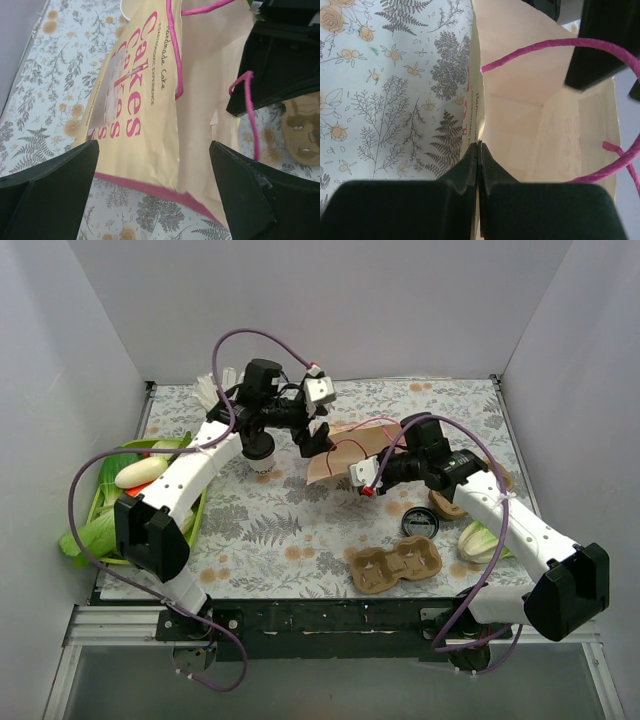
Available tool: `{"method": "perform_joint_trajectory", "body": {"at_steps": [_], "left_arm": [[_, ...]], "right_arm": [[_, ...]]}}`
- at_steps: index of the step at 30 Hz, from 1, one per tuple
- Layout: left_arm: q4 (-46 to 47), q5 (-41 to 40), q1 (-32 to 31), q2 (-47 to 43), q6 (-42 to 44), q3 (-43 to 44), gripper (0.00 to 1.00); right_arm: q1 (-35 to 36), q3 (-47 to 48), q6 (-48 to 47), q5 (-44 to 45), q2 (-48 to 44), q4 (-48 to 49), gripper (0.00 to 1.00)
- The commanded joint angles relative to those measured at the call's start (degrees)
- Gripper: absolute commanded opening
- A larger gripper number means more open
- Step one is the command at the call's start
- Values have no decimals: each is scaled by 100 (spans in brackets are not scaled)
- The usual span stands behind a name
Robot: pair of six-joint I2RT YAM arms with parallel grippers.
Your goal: Pack the takeout coffee
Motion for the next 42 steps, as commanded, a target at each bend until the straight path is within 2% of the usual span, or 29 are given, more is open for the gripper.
{"method": "perform_joint_trajectory", "body": {"at_steps": [1, 9, 10, 12, 15, 17, 19, 27, 29, 30, 31, 33, 34, 39, 42], "left_arm": [[28, -483, -360, 289, 421, 394, 93], [99, -527, -747, 686, 571, 711, 75], [82, -640, -782, 729, 545, 755, 67], [-24, -677, -817, 791, 527, 878, 60], [-59, -712, -826, 748, 465, 948, 41], [-59, -782, -826, 695, 474, 931, 24], [-59, -861, -826, 589, 527, 878, 24], [-402, -1212, -835, 379, 624, 791, 0], [-463, -1257, -826, 256, 562, 712, 0], [-490, -1274, -826, 220, 545, 685, 0], [-542, -1318, -826, 176, 562, 641, 0], [-656, -1388, -826, 18, 571, 536, 0], [-666, -1458, -835, -43, 580, 492, 0], [-867, -1547, -826, -491, 404, 141, 0], [-947, -1547, -835, -728, 360, -140, 0]], "right_arm": [[59, -14, -302, -51, -158, -44, 1], [138, -40, -442, -95, -193, -62, 1], [139, -40, -451, -95, -193, -62, 1], [156, -49, -460, -95, -184, -70, 1], [165, -66, -486, -87, -210, -79, 1], [200, -93, -530, -60, -246, -97, 1], [217, -119, -600, -34, -298, -114, 1], [288, -505, -952, 72, -781, -448, 1], [314, -585, -978, 54, -1010, -571, 9], [323, -655, -970, 37, -1097, -632, 18], [323, -699, -970, 28, -1298, -737, 40], [323, -822, -918, 89, -1536, -791, 62], [323, -927, -865, 228, -1799, -756, 88], [323, -1016, -645, 712, -2495, -852, 95], [323, -709, -84, 871, -2706, -1562, 98]]}}
